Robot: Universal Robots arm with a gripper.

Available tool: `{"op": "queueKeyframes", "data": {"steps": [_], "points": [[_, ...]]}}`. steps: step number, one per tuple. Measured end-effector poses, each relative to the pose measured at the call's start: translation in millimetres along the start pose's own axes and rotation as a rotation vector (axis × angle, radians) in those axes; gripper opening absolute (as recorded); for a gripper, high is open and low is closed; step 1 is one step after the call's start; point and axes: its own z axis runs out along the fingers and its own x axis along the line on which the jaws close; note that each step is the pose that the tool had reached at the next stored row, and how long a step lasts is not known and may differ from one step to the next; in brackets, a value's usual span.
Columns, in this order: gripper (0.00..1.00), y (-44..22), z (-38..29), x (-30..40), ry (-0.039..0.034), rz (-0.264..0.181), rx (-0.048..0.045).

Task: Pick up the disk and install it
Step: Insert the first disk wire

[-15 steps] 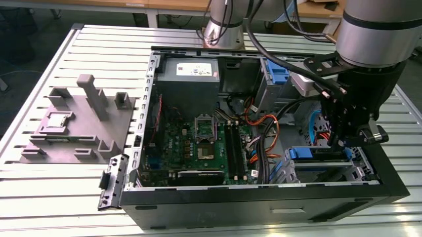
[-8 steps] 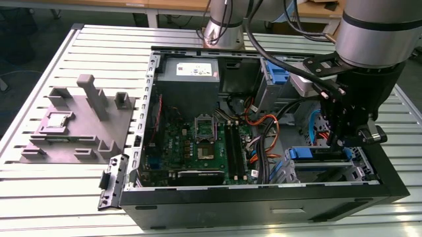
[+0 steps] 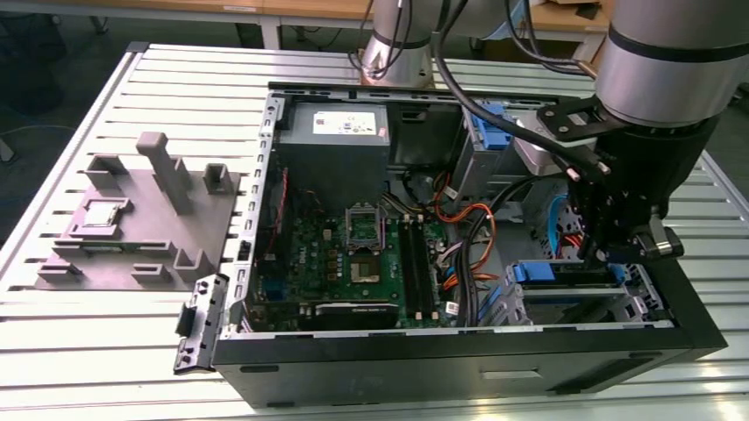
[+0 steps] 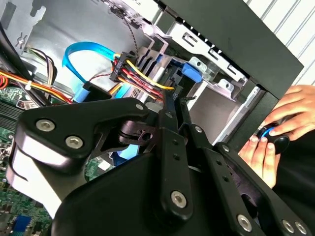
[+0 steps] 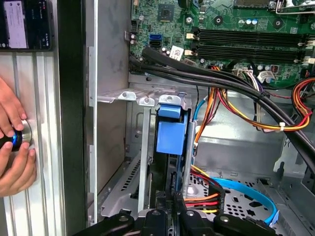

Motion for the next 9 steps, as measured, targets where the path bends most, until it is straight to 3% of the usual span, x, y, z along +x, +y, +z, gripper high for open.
{"op": "queueKeyframes", "data": {"steps": [4, 9], "points": [[0.17, 0.3, 1.1, 0.7, -0.0105, 0.017, -0.0012], [0.17, 0.4, 1.8, 0.8, -0.0127, 0.036, -0.0033]]}}
